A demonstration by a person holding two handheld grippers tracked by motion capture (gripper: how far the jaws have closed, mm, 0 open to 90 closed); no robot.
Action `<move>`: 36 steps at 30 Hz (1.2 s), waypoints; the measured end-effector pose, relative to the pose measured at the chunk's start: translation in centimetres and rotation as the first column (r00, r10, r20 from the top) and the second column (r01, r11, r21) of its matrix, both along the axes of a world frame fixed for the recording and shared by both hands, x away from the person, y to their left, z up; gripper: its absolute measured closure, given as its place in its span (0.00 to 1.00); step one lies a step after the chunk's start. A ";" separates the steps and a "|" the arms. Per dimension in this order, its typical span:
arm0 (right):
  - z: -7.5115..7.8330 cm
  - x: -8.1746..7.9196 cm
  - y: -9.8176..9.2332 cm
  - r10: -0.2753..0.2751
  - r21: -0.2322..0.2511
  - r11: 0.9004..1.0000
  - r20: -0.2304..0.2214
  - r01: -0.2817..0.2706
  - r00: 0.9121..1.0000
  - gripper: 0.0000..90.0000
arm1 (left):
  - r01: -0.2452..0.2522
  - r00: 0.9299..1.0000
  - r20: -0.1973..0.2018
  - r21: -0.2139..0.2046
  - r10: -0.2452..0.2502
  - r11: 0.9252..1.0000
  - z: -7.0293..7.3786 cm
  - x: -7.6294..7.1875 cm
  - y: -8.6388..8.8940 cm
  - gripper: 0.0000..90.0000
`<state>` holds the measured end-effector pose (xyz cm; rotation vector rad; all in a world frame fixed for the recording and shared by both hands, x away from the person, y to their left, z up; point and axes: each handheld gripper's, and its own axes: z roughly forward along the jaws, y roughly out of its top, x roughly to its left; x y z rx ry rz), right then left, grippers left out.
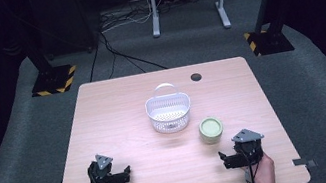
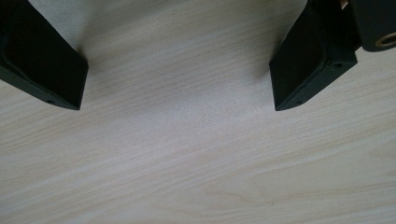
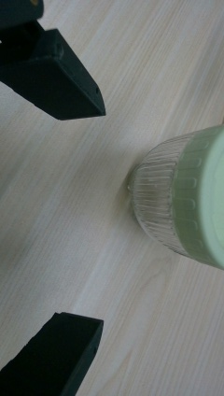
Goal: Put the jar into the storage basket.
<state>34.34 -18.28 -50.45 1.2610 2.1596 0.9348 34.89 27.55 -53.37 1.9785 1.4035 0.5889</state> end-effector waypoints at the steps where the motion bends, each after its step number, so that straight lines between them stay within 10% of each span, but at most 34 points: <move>1: 0.1 0.1 0.0 0.002 -0.001 1.000 -0.001 -0.002 1.000 0.00 | 0.000 1.000 0.000 0.000 0.000 1.000 0.0 0.0 0.0 0.04; 36: 3.1 4.7 2.7 0.074 -0.046 0.996 -0.055 -0.076 0.996 0.00 | 0.000 1.000 0.000 0.000 0.000 1.000 0.0 0.0 0.0 0.04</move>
